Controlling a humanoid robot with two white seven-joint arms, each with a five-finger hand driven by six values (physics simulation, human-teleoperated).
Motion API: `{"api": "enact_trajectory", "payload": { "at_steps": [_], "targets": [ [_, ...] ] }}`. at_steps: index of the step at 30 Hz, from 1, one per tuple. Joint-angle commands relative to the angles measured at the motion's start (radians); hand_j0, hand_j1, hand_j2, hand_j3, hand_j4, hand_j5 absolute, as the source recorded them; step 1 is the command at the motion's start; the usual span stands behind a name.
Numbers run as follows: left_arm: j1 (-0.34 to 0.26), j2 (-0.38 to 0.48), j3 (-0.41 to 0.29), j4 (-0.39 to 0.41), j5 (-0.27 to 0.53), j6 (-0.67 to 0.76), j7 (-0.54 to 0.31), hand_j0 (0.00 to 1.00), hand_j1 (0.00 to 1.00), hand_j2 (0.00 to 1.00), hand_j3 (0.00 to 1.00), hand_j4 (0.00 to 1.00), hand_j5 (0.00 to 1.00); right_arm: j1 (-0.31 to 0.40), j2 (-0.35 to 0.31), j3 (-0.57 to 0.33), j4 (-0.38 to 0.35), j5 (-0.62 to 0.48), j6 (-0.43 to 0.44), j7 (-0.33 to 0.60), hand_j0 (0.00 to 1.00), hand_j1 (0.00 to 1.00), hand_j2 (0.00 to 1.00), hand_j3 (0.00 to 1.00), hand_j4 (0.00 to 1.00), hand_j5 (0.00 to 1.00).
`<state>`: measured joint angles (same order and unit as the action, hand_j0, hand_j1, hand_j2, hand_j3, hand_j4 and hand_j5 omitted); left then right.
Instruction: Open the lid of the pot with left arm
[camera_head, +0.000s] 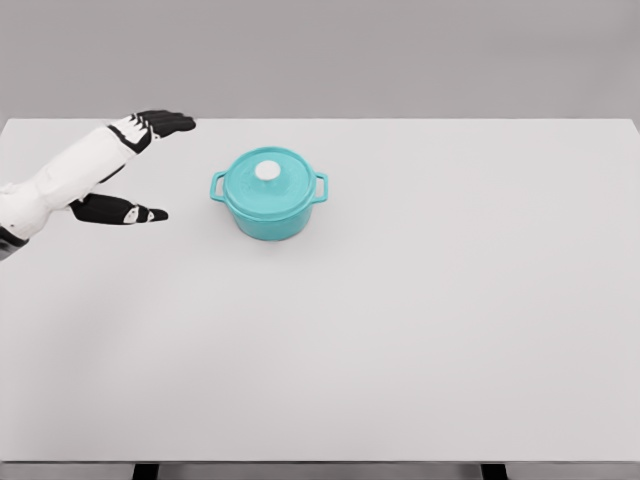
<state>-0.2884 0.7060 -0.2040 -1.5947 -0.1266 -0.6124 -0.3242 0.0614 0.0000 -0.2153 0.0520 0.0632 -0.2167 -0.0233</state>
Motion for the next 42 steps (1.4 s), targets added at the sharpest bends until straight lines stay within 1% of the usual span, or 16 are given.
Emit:
{"api": "enact_trajectory", "payload": {
  "at_steps": [1, 3, 6, 8, 13, 14, 17, 19, 20, 22, 25, 26, 30, 32, 37, 42],
  "targets": [
    [0.0, 0.0, 0.002, -0.001, 0.007, 0.001, -0.009, 1.0, 1.0, 1.0, 1.0, 1.0, 1.0, 0.0, 0.0, -0.001, -0.004, 0.0, 0.0, 0.002, 1.0, 1.0, 1.0, 1.0, 1.0, 1.0],
    [-0.003, 0.001, 0.002, -0.001, 0.001, 0.001, -0.01, 1.0, 1.0, 1.0, 1.0, 1.0, 1.0, 0.002, 0.0, -0.001, 0.003, -0.002, 0.0, 0.002, 1.0, 1.0, 1.0, 1.0, 1.0, 1.0],
    [-0.009, -0.002, 0.003, -0.001, -0.005, 0.001, -0.096, 1.0, 1.0, 1.0, 1.0, 1.0, 1.0, 0.002, 0.0, -0.006, 0.0, 0.0, 0.0, 0.002, 1.0, 1.0, 1.0, 1.0, 1.0, 1.0],
    [-0.012, -0.002, 0.006, -0.001, -0.042, 0.001, -0.138, 1.0, 1.0, 1.0, 1.0, 1.0, 1.0, 0.0, 0.0, 0.001, 0.002, 0.0, 0.0, 0.002, 1.0, 1.0, 1.0, 1.0, 1.0, 1.0],
    [-0.015, -0.003, -0.003, -0.002, -0.105, 0.001, -0.141, 1.0, 1.0, 1.0, 1.0, 1.0, 1.0, 0.002, 0.0, -0.001, 0.002, 0.0, 0.0, 0.002, 1.0, 1.0, 1.0, 1.0, 1.0, 1.0],
    [-0.061, 0.016, -0.043, -0.002, -0.11, 0.001, -0.139, 1.0, 1.0, 1.0, 1.0, 1.0, 1.0, 0.002, 0.0, -0.001, 0.002, 0.0, 0.0, 0.002, 1.0, 1.0, 1.0, 1.0, 1.0, 1.0],
    [-0.299, 0.07, -0.351, 0.005, -0.11, 0.001, -0.138, 1.0, 1.0, 1.0, 1.0, 1.0, 1.0, 0.002, 0.0, -0.001, 0.002, 0.0, 0.0, 0.002, 1.0, 1.0, 1.0, 1.0, 1.0, 1.0],
    [-0.458, 0.069, -0.549, 0.102, -0.128, 0.001, -0.138, 1.0, 1.0, 1.0, 1.0, 1.0, 1.0, 0.002, 0.0, -0.001, 0.002, 0.0, 0.0, 0.002, 1.0, 1.0, 1.0, 1.0, 1.0, 1.0],
    [-0.526, 0.058, -0.609, 0.131, -0.172, 0.001, -0.138, 1.0, 1.0, 1.0, 1.0, 1.0, 1.0, 0.002, 0.0, -0.001, 0.002, 0.0, 0.0, 0.002, 1.0, 1.0, 1.0, 1.0, 1.0, 1.0],
    [-0.594, 0.053, -0.634, 0.134, -0.28, 0.001, -0.138, 1.0, 1.0, 1.0, 1.0, 1.0, 1.0, 0.002, 0.0, -0.001, 0.002, 0.0, 0.0, 0.002, 1.0, 1.0, 1.0, 1.0, 1.0, 1.0],
    [-0.695, 0.036, -0.69, 0.134, -0.321, 0.001, -0.138, 1.0, 1.0, 1.0, 1.0, 1.0, 1.0, 0.002, 0.0, -0.001, 0.002, 0.0, 0.0, 0.002, 1.0, 1.0, 1.0, 1.0, 1.0, 1.0],
    [-0.741, 0.035, -0.742, 0.134, -0.321, 0.001, -0.138, 1.0, 1.0, 1.0, 1.0, 1.0, 1.0, 0.002, 0.0, -0.001, 0.002, 0.0, 0.0, 0.002, 1.0, 1.0, 1.0, 1.0, 1.0, 1.0],
    [-0.827, 0.0, -0.808, 0.167, -0.326, 0.001, -0.138, 1.0, 1.0, 1.0, 1.0, 1.0, 1.0, 0.002, 0.0, -0.001, 0.002, 0.0, 0.0, 0.002, 1.0, 1.0, 1.0, 1.0, 1.0, 1.0],
    [-0.862, -0.052, -0.859, 0.245, -0.323, 0.001, -0.131, 1.0, 1.0, 1.0, 1.0, 1.0, 1.0, 0.002, 0.0, -0.001, 0.002, 0.0, 0.0, 0.0, 1.0, 1.0, 1.0, 1.0, 1.0, 1.0],
    [-0.867, -0.149, -0.9, 0.412, -0.312, 0.001, -0.13, 1.0, 1.0, 1.0, 1.0, 1.0, 1.0, 0.002, 0.0, -0.001, 0.002, 0.0, 0.0, 0.002, 1.0, 1.0, 1.0, 1.0, 1.0, 1.0],
    [-0.865, -0.174, -0.913, 0.441, -0.312, 0.001, -0.131, 1.0, 1.0, 1.0, 1.0, 1.0, 1.0, 0.002, 0.0, -0.001, 0.002, 0.0, 0.0, 0.002, 1.0, 1.0, 1.0, 1.0, 1.0, 1.0]
  ]
}}
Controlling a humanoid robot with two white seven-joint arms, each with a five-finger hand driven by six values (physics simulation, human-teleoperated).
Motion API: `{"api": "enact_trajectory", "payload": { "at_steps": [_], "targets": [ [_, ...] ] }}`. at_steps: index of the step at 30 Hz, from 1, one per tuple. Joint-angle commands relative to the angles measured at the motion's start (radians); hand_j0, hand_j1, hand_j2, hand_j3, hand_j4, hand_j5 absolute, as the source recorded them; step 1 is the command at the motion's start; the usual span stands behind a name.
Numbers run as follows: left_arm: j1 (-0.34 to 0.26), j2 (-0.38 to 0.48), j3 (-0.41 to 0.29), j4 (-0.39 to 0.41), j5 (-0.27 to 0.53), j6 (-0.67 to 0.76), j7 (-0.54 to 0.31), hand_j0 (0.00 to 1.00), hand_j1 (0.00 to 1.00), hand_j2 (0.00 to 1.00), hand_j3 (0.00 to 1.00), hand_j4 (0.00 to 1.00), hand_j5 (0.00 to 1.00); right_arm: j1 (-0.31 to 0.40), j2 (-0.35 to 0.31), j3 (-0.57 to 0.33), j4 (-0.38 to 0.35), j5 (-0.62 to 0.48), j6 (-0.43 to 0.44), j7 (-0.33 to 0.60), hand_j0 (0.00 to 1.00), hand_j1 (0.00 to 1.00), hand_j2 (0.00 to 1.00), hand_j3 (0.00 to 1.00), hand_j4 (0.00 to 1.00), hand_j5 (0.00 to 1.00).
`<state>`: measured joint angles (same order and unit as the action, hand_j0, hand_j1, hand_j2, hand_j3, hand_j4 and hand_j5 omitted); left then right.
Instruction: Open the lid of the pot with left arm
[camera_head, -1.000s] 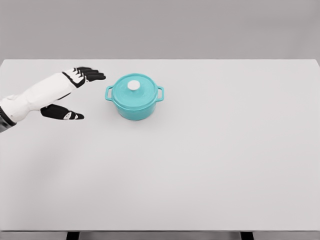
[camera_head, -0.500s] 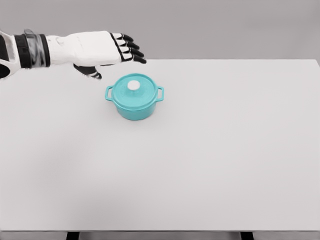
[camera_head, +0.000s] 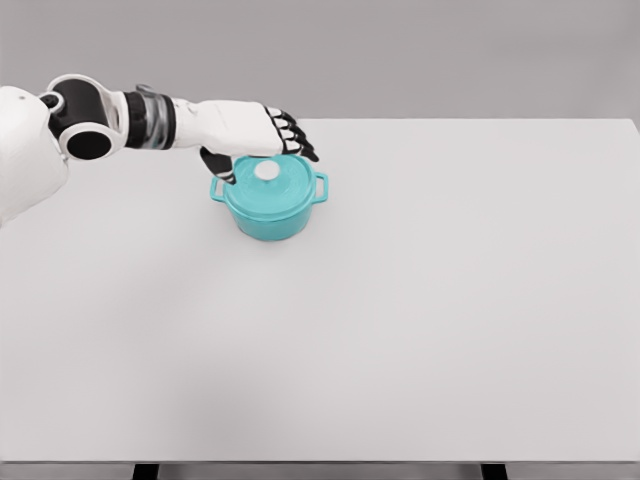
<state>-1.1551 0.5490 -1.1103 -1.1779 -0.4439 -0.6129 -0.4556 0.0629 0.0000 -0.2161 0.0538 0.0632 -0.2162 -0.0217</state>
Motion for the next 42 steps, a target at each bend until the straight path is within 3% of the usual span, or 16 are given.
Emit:
{"api": "enact_trajectory", "payload": {
  "at_steps": [1, 5, 7, 14, 16, 21, 29, 33, 42],
  "targets": [
    [0.0, -0.023, -0.008, 0.033, 0.005, 0.002, 0.0, 1.0, 1.0, 1.0, 1.0, 1.0, 1.0, 0.0, 0.0, 0.0, 0.0, 0.0, 0.0, 0.0, 1.0, 1.0, 1.0, 1.0, 1.0, 1.0],
    [0.003, -0.03, -0.014, 0.049, -0.001, 0.002, -0.001, 1.0, 1.0, 1.0, 1.0, 1.0, 1.0, 0.0, 0.0, 0.0, 0.0, 0.0, 0.0, 0.0, 1.0, 1.0, 1.0, 1.0, 1.0, 1.0],
    [0.003, -0.06, -0.016, 0.113, 0.002, 0.002, -0.001, 1.0, 1.0, 1.0, 1.0, 1.0, 1.0, 0.0, 0.0, 0.0, 0.0, 0.0, 0.0, 0.0, 1.0, 1.0, 1.0, 1.0, 1.0, 1.0],
    [0.002, -0.078, -0.029, 0.147, -0.001, 0.002, -0.005, 1.0, 1.0, 1.0, 1.0, 1.0, 1.0, 0.0, 0.0, 0.0, 0.0, 0.0, 0.0, 0.0, 1.0, 1.0, 1.0, 1.0, 1.0, 1.0],
    [0.0, -0.083, -0.029, 0.147, -0.003, 0.002, -0.005, 1.0, 1.0, 1.0, 1.0, 1.0, 1.0, 0.0, 0.0, 0.0, 0.0, 0.0, 0.0, 0.0, 1.0, 1.0, 1.0, 1.0, 1.0, 1.0],
    [-0.005, -0.084, -0.029, 0.147, -0.003, 0.002, -0.005, 0.82, 0.82, 0.82, 0.82, 0.82, 0.82, 0.0, 0.0, 0.0, 0.0, 0.0, 0.0, -0.001, 1.0, 1.0, 1.0, 1.0, 1.0, 1.0],
    [-0.008, -0.084, -0.037, 0.147, -0.001, 0.002, -0.005, 0.84, 0.84, 0.84, 0.84, 0.84, 0.84, 0.0, 0.0, 0.0, 0.0, -0.002, 0.0, 0.0, 1.0, 1.0, 1.0, 1.0, 1.0, 1.0],
    [-0.009, -0.084, -0.045, 0.147, -0.001, 0.002, -0.005, 0.78, 0.78, 0.78, 0.78, 0.78, 0.78, 0.0, 0.0, 0.0, 0.0, 0.0, 0.0, 0.0, 1.0, 1.0, 1.0, 1.0, 1.0, 1.0],
    [-0.021, -0.08, -0.043, 0.147, -0.001, 0.002, -0.005, 0.77, 0.77, 0.77, 0.77, 0.77, 0.77, 0.0, 0.0, 0.0, 0.0, 0.0, 0.0, 0.0, 1.0, 1.0, 1.0, 1.0, 1.0, 1.0]
  ]
}}
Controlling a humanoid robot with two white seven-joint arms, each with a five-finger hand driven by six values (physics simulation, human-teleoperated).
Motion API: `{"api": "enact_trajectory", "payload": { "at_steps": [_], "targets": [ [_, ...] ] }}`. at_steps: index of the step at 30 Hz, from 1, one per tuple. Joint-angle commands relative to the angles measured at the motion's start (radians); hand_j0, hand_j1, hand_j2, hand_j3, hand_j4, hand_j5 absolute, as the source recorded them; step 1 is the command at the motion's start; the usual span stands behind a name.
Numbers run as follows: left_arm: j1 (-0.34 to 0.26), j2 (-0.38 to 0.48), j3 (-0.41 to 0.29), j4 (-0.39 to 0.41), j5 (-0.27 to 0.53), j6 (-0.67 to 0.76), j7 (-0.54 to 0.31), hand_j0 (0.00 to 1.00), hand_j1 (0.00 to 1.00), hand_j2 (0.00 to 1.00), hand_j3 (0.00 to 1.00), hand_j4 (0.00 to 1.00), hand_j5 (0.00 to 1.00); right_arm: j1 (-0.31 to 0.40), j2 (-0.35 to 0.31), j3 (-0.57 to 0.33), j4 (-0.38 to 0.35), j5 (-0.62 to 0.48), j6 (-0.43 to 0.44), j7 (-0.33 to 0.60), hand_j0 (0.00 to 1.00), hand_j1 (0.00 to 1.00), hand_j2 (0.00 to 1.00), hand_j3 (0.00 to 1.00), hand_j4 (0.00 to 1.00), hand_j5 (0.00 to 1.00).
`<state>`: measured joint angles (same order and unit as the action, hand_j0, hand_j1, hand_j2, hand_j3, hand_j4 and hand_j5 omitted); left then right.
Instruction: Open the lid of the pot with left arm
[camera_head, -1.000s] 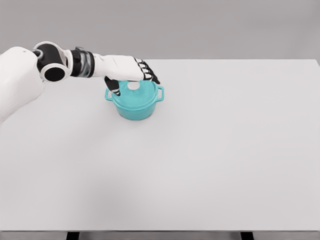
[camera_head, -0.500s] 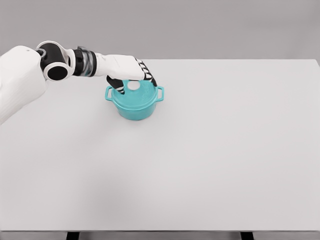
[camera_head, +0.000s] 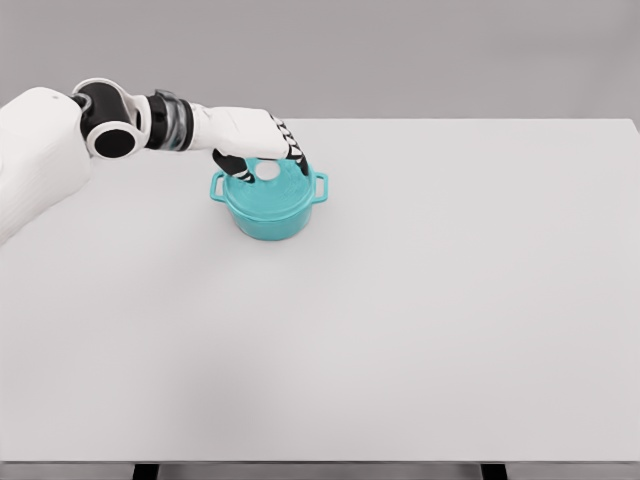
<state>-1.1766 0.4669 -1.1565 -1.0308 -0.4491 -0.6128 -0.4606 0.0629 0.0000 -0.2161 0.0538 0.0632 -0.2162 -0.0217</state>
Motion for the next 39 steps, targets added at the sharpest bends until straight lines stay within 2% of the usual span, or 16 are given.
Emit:
{"api": "enact_trajectory", "payload": {
  "at_steps": [1, 12, 16, 24, 28, 39],
  "targets": [
    [0.0, 0.003, 0.001, 0.0, 0.004, 0.002, 0.0, 0.77, 0.77, 0.77, 0.77, 0.77, 0.77, 0.0, 0.0, 0.0, 0.0, 0.0, 0.0, 0.0, 1.0, 1.0, 1.0, 1.0, 1.0, 1.0],
    [0.002, -0.002, -0.012, 0.0, 0.004, 0.002, 0.0, 0.77, 0.77, 0.77, 0.77, 0.77, 0.77, 0.0, 0.0, 0.0, 0.0, 0.0, 0.0, 0.0, 1.0, 1.0, 1.0, 1.0, 1.0, 1.0],
    [0.0, 0.001, -0.014, 0.0, 0.006, 0.002, 0.0, 0.66, 0.66, 0.66, 0.66, 0.66, 0.66, 0.0, 0.0, 0.0, 0.0, 0.0, 0.0, 0.0, 1.0, 1.0, 1.0, 1.0, 1.0, 1.0],
    [0.0, 0.006, -0.015, 0.0, 0.004, 0.002, 0.0, 0.6, 0.6, 0.6, 0.6, 0.6, 0.6, 0.0, 0.0, 0.0, 0.0, 0.0, 0.0, 0.0, 1.0, 1.0, 1.0, 1.0, 1.0, 1.0],
    [0.0, 0.007, -0.017, 0.0, 0.003, 0.002, 0.0, 0.53, 0.53, 0.53, 0.53, 0.53, 0.53, 0.0, 0.0, 0.0, 0.0, 0.0, 0.0, 0.0, 1.0, 1.0, 1.0, 1.0, 1.0, 1.0],
    [-0.008, 0.012, -0.014, 0.0, 0.009, 0.002, 0.0, 0.5, 0.5, 0.5, 0.5, 0.5, 0.5, 0.0, 0.0, 0.0, 0.0, 0.0, 0.0, 0.0, 1.0, 1.0, 1.0, 1.0, 1.0, 1.0]
  ]
}}
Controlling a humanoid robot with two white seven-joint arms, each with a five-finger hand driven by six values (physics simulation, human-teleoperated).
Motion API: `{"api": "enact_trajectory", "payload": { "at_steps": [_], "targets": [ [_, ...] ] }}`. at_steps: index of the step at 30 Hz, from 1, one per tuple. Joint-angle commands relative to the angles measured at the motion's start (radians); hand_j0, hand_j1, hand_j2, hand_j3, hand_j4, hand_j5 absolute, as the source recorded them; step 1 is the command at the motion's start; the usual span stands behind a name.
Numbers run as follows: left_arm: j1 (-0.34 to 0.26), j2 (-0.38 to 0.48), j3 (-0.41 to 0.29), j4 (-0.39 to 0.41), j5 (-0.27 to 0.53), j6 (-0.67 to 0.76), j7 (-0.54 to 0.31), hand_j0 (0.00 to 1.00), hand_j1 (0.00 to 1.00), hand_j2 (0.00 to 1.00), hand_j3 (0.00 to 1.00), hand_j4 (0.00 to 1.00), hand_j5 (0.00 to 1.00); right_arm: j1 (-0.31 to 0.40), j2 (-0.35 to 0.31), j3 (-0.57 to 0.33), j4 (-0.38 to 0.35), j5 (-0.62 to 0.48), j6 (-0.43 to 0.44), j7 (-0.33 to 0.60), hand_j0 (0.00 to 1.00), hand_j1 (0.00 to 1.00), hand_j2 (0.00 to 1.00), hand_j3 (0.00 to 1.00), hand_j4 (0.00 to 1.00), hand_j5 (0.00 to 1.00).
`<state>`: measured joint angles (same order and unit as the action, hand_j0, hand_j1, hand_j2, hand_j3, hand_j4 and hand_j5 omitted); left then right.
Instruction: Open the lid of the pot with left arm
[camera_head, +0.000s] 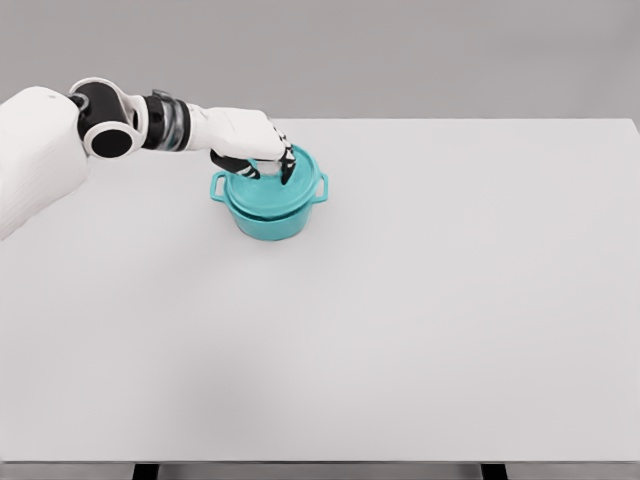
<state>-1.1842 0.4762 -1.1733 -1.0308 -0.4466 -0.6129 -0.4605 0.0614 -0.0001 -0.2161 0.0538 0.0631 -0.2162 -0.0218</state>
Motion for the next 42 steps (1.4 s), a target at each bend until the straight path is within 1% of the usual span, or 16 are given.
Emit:
{"api": "enact_trajectory", "payload": {
  "at_steps": [1, 13, 21, 24, 26, 29, 30, 32, 34, 38, 39, 41, 42],
  "targets": [
    [0.0, 0.009, 0.006, 0.0, 0.008, 0.002, 0.0, 0.5, 0.5, 0.5, 0.5, 0.5, 0.5, 0.002, 0.0, 0.0, 0.0, 0.0, 0.0, 0.0, 1.0, 1.0, 1.0, 1.0, 1.0, 1.0],
    [-0.006, 0.074, 0.014, 0.0, 0.022, 0.002, 0.0, 0.5, 0.5, 0.5, 0.5, 0.5, 0.5, 0.002, 0.0, 0.0, 0.0, 0.0, 0.0, 0.0, 1.0, 1.0, 1.0, 1.0, 1.0, 1.0],
    [-0.006, 0.159, 0.017, 0.002, 0.029, 0.002, 0.0, 0.51, 0.51, 0.51, 0.51, 0.51, 0.51, 0.002, 0.0, 0.0, 0.0, 0.0, 0.0, 0.0, 1.0, 1.0, 1.0, 1.0, 1.0, 1.0],
    [-0.005, 0.167, 0.017, 0.003, 0.025, 0.002, 0.0, 0.51, 0.51, 0.51, 0.51, 0.51, 0.51, 0.002, 0.0, 0.0, 0.0, 0.0, 0.0, 0.0, 1.0, 1.0, 1.0, 1.0, 1.0, 1.0],
    [-0.005, 0.19, 0.017, 0.04, 0.025, 0.002, 0.0, 0.51, 0.51, 0.51, 0.51, 0.51, 0.51, 0.002, 0.0, 0.0, 0.0, 0.0, 0.0, 0.0, 1.0, 1.0, 1.0, 1.0, 1.0, 1.0],
    [-0.003, 0.193, 0.017, 0.046, 0.019, 0.002, 0.0, 0.51, 0.51, 0.51, 0.51, 0.51, 0.51, 0.002, 0.0, 0.0, 0.0, 0.0, 0.0, 0.0, 1.0, 1.0, 1.0, 1.0, 1.0, 1.0],
    [-0.005, 0.199, 0.017, 0.083, 0.023, 0.002, 0.0, 0.51, 0.51, 0.51, 0.51, 0.51, 0.51, 0.002, 0.0, 0.0, 0.0, 0.0, 0.0, -0.001, 1.0, 1.0, 1.0, 1.0, 1.0, 1.0],
    [-0.006, 0.199, 0.018, 0.123, 0.019, 0.002, -0.003, 0.51, 0.51, 0.51, 0.51, 0.51, 0.51, 0.002, 0.0, 0.0, 0.0, 0.0, 0.0, 0.0, 1.0, 1.0, 1.0, 1.0, 1.0, 1.0],
    [-0.002, 0.2, 0.04, 0.146, 0.016, 0.002, -0.003, 0.51, 0.51, 0.51, 0.51, 0.51, 0.51, 0.002, 0.0, 0.0, 0.0, 0.0, 0.0, 0.0, 1.0, 1.0, 1.0, 1.0, 1.0, 1.0],
    [0.0, 0.196, 0.044, 0.196, 0.016, 0.002, -0.003, 0.51, 0.51, 0.51, 0.51, 0.51, 0.51, 0.002, 0.0, 0.0, 0.0, 0.0, 0.0, 0.0, 1.0, 1.0, 1.0, 1.0, 1.0, 1.0],
    [0.002, 0.196, 0.046, 0.196, 0.016, 0.002, -0.003, 0.51, 0.51, 0.51, 0.51, 0.51, 0.51, 0.002, 0.0, 0.0, 0.0, 0.0, 0.0, 0.0, 1.0, 1.0, 1.0, 1.0, 1.0, 1.0],
    [0.003, 0.194, 0.046, 0.196, 0.016, 0.002, -0.003, 0.55, 0.55, 0.55, 0.55, 0.55, 0.55, 0.002, 0.0, 0.0, 0.0, 0.0, 0.0, 0.0, 1.0, 1.0, 1.0, 1.0, 1.0, 1.0],
    [0.003, 0.194, 0.046, 0.198, 0.016, 0.002, -0.003, 0.65, 0.65, 0.65, 0.65, 0.65, 0.65, 0.002, 0.0, 0.0, 0.0, 0.0, 0.0, 0.0, 1.0, 1.0, 1.0, 1.0, 1.0, 1.0]
  ]
}}
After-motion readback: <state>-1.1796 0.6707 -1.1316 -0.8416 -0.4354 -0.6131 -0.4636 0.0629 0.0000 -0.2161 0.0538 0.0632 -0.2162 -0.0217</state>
